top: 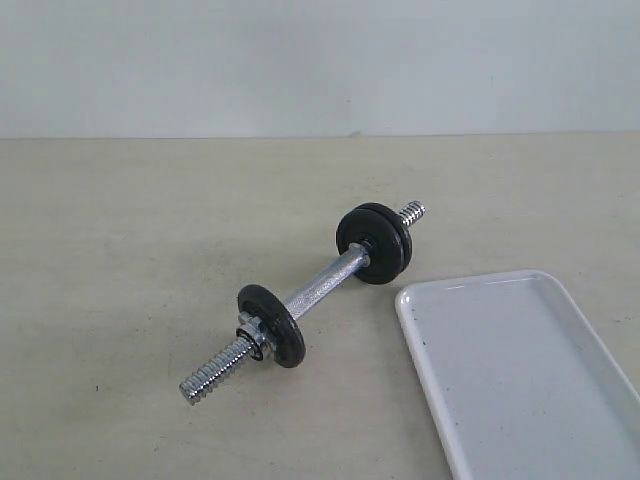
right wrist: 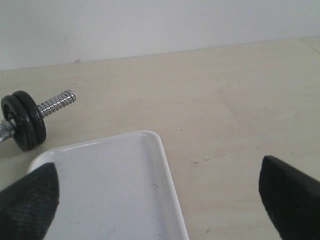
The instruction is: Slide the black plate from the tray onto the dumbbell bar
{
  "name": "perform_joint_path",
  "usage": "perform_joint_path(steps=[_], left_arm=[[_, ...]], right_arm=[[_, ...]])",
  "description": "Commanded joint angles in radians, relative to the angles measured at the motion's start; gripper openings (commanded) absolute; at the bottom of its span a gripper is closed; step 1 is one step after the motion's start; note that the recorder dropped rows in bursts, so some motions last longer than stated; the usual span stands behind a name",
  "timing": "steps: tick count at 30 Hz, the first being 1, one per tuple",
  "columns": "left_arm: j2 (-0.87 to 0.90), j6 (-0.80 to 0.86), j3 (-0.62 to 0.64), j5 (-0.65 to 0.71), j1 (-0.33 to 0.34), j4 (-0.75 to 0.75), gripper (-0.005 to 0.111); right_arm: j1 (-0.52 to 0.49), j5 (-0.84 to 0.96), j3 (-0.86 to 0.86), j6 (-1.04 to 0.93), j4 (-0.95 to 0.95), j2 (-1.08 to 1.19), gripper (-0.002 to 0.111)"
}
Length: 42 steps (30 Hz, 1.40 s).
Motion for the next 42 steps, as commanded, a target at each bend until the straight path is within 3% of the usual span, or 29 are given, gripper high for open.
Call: perform_joint_path(steps=[1,7,13,42], left_arm=[[-0.001,0.01,0.004,-0.086,0.002,0.0,0.005],[-0.001,0.0,0.004,-0.063,0.002,-0.047,0.005],[-0.001,0.091,0.004,-0.065,0.002,-0.03,0.005],[-0.001,0.091,0.004,-0.056,0.002,-0.03,0.005]], right_arm=[[0.002,-0.005,0.0,-0.002,-0.004,-0.005,0.104],[0.002,-0.005,0.0,-0.004,-0.004,-0.005,0.104],[0.002,-0.005,0.0,-0.004,-0.004,-0.005,0.104],[0.002,-0.005,0.0,-0.001,-0.004,-0.005,0.104]])
